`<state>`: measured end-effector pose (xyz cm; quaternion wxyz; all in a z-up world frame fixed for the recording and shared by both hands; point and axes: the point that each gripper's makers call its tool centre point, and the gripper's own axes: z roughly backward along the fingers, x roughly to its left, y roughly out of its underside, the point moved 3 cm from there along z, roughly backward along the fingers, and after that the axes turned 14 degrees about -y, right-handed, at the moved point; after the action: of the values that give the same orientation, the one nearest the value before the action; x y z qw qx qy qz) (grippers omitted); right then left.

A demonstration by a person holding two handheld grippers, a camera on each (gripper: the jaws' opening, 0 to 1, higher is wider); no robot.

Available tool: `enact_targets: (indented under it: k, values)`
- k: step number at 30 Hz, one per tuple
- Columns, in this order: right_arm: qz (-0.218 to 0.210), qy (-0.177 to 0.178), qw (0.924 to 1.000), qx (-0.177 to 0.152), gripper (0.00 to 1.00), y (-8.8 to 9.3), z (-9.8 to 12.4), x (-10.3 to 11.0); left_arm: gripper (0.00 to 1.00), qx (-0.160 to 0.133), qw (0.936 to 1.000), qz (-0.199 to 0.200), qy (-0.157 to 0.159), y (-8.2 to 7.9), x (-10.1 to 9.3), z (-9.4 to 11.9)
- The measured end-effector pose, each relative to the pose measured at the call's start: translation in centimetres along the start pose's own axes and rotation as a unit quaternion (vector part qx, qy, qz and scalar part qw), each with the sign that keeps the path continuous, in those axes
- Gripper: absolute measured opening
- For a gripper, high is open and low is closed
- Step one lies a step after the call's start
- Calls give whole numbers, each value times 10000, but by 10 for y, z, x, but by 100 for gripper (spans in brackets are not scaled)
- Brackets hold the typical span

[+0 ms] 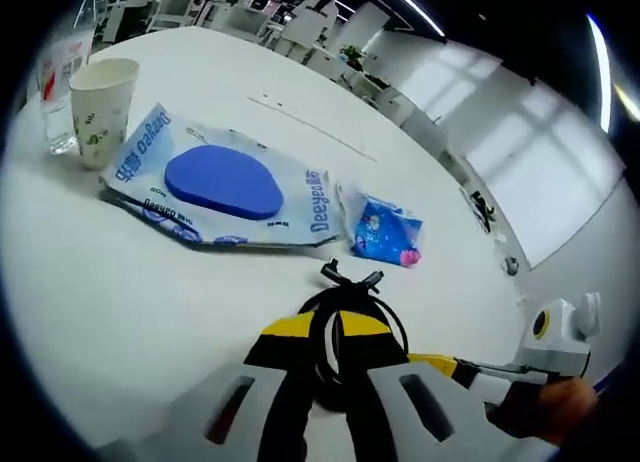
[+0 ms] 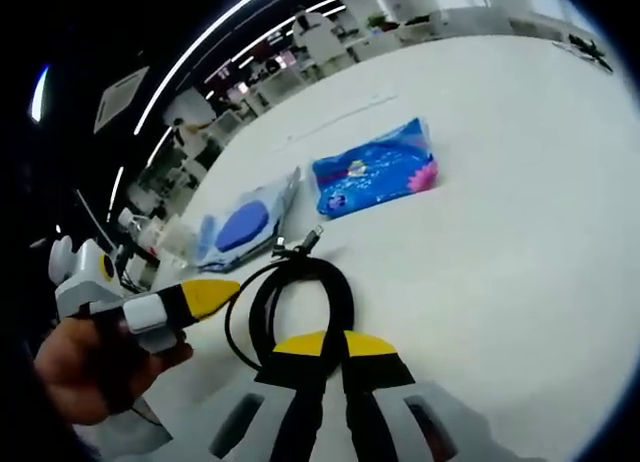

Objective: Arrange the tabletop items into an orderly group along one side of the table until the central work area is clear of visible clutter.

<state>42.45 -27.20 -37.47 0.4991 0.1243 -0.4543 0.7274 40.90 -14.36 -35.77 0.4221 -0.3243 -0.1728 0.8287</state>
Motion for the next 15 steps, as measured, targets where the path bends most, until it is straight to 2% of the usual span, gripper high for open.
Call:
enact_targets:
  k: [7, 15]
  values:
    - [44, -27, 10000, 56, 2, -3, -1, -2, 7, -29, 9996, -259, -92, 1, 8, 4]
    - [43, -144, 9999, 60, 0, -6, 9, -2, 9, -58, 9978, -655, -76, 3, 11, 6]
